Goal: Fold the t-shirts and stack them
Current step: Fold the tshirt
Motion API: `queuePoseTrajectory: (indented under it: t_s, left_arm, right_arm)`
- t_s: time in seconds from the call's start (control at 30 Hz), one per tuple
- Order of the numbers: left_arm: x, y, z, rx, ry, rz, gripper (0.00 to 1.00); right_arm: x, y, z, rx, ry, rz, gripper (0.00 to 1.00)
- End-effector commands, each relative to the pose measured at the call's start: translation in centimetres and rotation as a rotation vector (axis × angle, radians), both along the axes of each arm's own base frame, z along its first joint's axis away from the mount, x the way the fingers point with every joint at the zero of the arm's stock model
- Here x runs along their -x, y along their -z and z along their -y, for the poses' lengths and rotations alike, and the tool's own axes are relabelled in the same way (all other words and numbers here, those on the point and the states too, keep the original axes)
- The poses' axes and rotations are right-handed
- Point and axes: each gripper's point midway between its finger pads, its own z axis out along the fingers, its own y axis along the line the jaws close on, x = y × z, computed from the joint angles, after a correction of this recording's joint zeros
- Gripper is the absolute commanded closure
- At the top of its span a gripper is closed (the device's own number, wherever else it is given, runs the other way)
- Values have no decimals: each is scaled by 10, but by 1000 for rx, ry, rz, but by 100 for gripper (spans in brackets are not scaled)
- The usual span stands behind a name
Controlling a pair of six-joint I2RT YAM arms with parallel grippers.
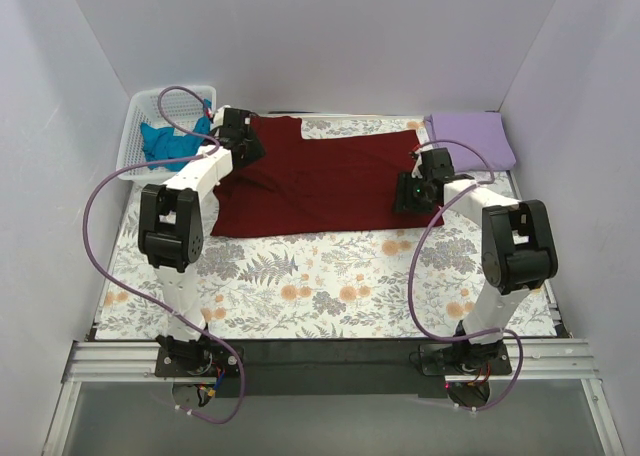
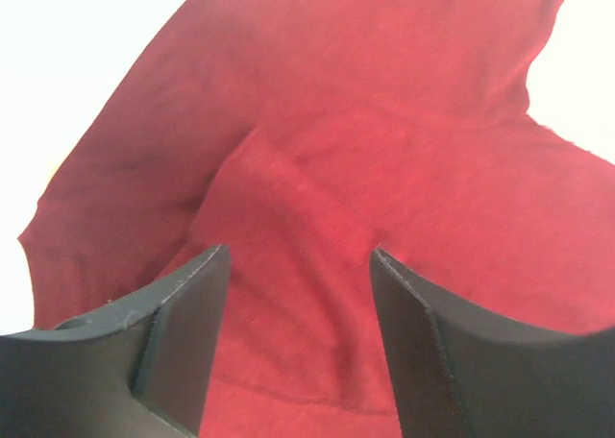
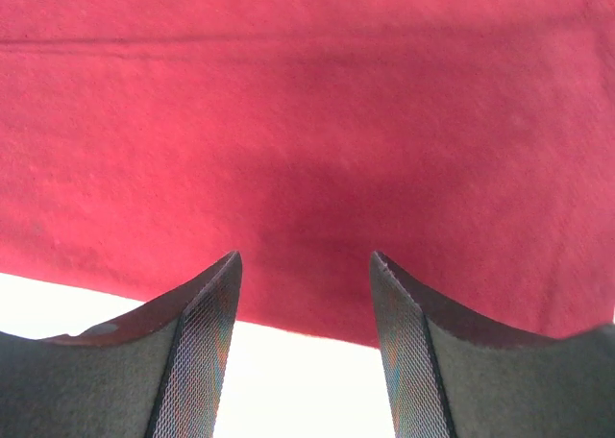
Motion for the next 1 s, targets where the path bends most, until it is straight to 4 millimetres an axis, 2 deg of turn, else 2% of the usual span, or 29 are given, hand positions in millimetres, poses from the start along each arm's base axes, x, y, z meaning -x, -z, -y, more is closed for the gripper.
queuePoseTrajectory:
  t_s: [0.0,0.03,0.07,0.1,0.13,0.17,0.2,0.23,0.3,0.47,0.6,0.7,0.77,0.8,0.83,0.87,0.9,0.97]
  left_arm:
    - [28,-42,-10,13,-27,40,40]
    - [37,-44,-9,22,-23,32,40]
    - [46,-44,-9,41,-28,30,40]
    - [65,-43,-6,67,-11,15,40]
    - [74,-40,-4,85,-2,7,42]
    - [83,-38,-1,104,9,2,44]
    - [90,-45,0,122,16,20,45]
    - [104,-26,-2,126,19,-15,47]
    - [116,-19,-5,120,7,-19,53]
    - [141,24,-28,93,-68,-109,62]
    - [161,52,-38,120,-112,-192,64]
    - [185,70,-57,82,-198,-250,64]
    - [199,76,-67,81,-263,-280,65]
    - [212,86,-73,69,-291,-312,66]
    - [225,92,-78,71,-320,-346,66]
    - [231,92,-80,91,-341,-349,66]
    - [248,101,-82,102,-354,-393,66]
    - [260,98,-84,121,-375,-391,67]
  right_arm:
    - [-5,-30,6,-100,33,79,38]
    - [-4,-30,12,-125,51,85,38]
    - [-1,-34,7,-186,44,82,38]
    - [-1,-39,8,-223,50,98,38]
    - [-8,-45,14,-259,66,134,39]
    - [-1,-40,15,-299,83,113,40]
    - [0,-43,12,-343,66,121,41]
    - [-1,-42,17,-363,80,121,41]
    - [3,-35,18,-402,90,114,42]
    - [6,-19,42,-458,187,106,42]
    - [17,7,59,-466,268,55,42]
    - [30,26,70,-470,324,9,42]
    - [46,40,74,-487,373,-46,42]
    - [51,45,81,-495,411,-63,42]
    - [53,44,82,-514,414,-56,42]
    - [63,46,80,-546,444,-86,42]
    - [67,45,84,-559,468,-90,42]
    - [81,46,89,-546,515,-103,42]
